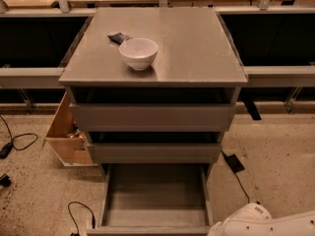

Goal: Close bottom drawer

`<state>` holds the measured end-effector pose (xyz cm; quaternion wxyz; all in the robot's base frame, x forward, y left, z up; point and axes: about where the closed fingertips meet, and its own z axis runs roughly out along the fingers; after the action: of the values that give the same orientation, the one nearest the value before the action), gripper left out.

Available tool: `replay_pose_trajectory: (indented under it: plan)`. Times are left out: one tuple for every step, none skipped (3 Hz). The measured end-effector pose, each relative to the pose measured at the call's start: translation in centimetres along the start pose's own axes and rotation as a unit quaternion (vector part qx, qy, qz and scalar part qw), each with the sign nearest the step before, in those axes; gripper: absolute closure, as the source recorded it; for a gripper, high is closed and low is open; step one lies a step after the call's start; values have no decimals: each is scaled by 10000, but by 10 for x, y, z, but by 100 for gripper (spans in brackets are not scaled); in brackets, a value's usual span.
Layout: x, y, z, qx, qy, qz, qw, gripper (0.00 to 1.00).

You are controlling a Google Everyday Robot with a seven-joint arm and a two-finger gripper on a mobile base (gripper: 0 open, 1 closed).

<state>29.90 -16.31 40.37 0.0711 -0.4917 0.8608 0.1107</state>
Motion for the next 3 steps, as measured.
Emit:
replay_pose_trajectory:
  plan:
    - [6,8,19,-177,-52,18,9998,100]
    - [4,8,48,-323,-273,-97,9991,100]
    - [0,-4,90,-342,-687,-219,9968,100]
